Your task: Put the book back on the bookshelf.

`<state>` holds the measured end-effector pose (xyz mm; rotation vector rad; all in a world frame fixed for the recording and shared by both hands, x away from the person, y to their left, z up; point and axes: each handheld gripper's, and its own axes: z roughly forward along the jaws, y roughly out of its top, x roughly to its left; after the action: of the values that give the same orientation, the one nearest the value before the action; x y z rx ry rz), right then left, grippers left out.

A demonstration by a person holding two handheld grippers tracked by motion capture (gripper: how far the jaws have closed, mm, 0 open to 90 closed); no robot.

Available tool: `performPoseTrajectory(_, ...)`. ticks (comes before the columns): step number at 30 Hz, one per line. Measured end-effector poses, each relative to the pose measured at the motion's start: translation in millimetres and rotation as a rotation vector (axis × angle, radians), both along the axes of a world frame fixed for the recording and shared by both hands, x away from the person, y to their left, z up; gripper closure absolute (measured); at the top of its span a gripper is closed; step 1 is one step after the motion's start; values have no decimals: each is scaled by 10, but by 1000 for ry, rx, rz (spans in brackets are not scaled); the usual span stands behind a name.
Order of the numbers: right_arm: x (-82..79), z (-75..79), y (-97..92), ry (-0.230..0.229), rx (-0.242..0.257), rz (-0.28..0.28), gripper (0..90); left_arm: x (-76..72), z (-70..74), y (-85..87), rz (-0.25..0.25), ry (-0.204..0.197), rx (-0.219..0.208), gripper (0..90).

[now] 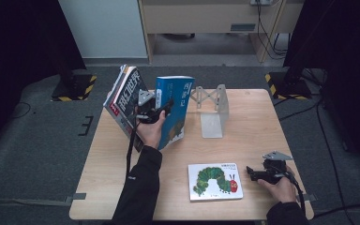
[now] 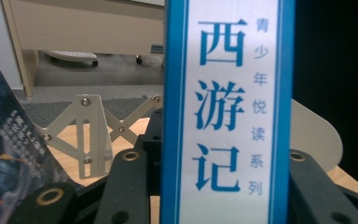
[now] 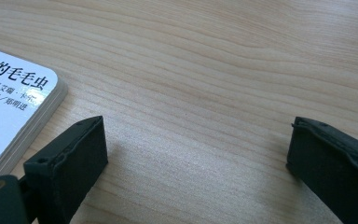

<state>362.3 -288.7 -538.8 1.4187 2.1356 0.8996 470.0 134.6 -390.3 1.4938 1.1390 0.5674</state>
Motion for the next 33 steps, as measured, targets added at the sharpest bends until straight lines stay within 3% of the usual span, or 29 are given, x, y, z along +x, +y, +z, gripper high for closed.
performPoseTrajectory(4, -2, 0, 2, 2, 1, -1, 52, 76, -66, -54, 10, 8, -11, 602)
performPoseTrajectory(12, 0, 0, 2, 1, 0, 0, 51, 178, -152, -117, 32, -19, -15, 601)
performPoseTrajectory(21, -1, 0, 2, 1, 0, 0, 49, 112, -204, -130, 28, -45, -17, 595)
performPoseTrajectory(25, 0, -2, 3, -1, 0, 0, 48, 30, -197, -162, -6, -52, 45, 592)
performPoseTrajectory(33, 0, -2, 5, 0, 0, 3, 46, -204, -214, -103, -22, -62, 102, 593)
